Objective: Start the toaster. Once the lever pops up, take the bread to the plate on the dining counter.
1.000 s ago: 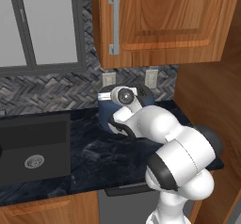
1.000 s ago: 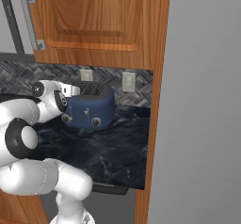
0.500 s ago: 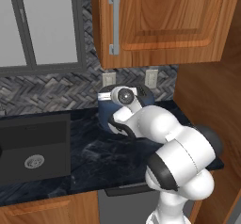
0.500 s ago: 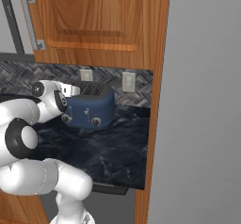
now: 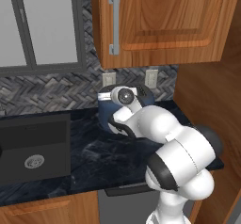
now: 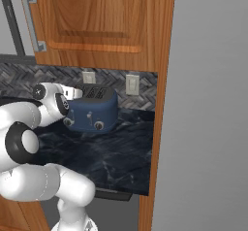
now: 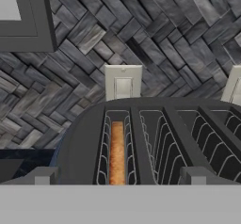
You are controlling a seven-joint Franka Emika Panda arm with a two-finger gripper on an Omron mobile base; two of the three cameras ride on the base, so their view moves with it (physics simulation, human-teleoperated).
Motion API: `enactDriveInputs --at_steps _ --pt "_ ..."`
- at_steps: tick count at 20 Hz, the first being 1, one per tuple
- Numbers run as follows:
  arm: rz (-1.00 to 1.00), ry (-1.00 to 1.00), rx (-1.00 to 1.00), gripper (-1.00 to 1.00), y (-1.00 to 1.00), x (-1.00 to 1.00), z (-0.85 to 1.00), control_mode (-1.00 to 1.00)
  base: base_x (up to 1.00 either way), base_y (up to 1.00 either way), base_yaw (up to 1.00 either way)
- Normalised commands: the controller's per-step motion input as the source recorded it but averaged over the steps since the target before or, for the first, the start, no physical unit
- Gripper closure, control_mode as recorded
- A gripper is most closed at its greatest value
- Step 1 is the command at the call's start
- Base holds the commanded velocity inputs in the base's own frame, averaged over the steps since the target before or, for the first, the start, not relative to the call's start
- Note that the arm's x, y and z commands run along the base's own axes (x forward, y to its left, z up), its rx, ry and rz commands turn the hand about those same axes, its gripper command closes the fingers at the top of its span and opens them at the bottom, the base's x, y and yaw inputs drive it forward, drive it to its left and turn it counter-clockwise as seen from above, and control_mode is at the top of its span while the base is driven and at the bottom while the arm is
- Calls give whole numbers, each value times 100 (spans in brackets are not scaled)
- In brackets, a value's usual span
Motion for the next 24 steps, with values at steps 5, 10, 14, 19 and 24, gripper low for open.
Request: enactDriveInputs --at_steps 5,10,14,19,24 --pt "0 0 0 -100 0 0 0 -100 0 0 0" --pt "0 0 0 -100 0 0 0 -100 0 0 0" --pt "0 0 0 -100 0 0 0 -100 0 0 0" --pt "0 0 0 -100 0 0 0 -100 0 0 0" --pt "0 0 0 -100 0 0 0 -100 0 0 0"
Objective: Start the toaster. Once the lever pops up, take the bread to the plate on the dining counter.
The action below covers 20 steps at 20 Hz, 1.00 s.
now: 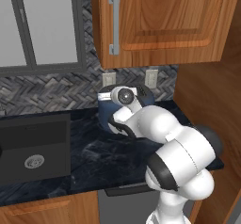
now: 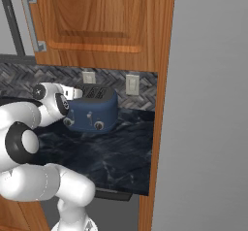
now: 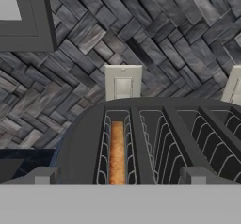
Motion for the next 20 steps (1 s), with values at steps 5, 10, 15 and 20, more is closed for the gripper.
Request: enactDriveInputs --at_steps 5,10,15,20 --pt "0 0 0 -100 0 0 0 -100 0 0 0" --pt "0 0 0 -100 0 0 0 -100 0 0 0" --pt "0 0 0 -100 0 0 0 -100 0 0 0" --pt "0 0 0 -100 0 0 0 -100 0 0 0"
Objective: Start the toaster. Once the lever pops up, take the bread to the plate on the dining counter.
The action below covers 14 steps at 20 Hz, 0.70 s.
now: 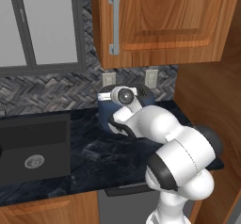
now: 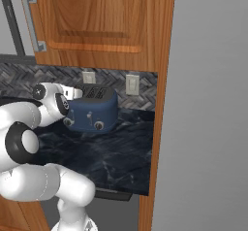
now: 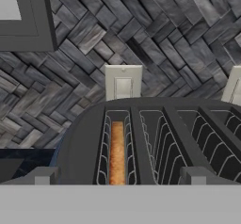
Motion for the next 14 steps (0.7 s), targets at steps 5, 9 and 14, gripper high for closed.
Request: enactDriveInputs --at_steps 5,9,14 --pt "0 0 0 -100 0 0 0 -100 0 0 0" --pt "0 0 0 -100 0 0 0 -100 0 0 0" --pt "0 0 0 -100 0 0 0 -100 0 0 0"
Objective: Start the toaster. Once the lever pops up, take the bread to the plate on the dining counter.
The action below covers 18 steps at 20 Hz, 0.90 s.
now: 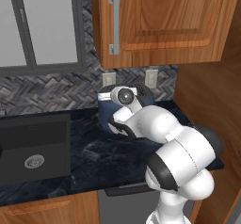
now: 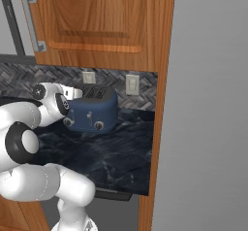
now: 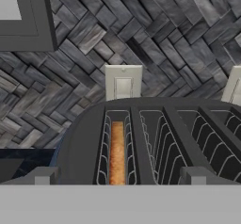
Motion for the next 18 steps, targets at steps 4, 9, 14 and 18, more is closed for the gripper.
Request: enactDriveInputs --at_steps 4,9,14,18 --pt "0 0 0 -100 0 0 0 -100 0 0 0" --pt "0 0 0 -100 0 0 0 -100 0 0 0" --pt "0 0 0 -100 0 0 0 -100 0 0 0" --pt "0 0 0 -100 0 0 0 -100 0 0 0"
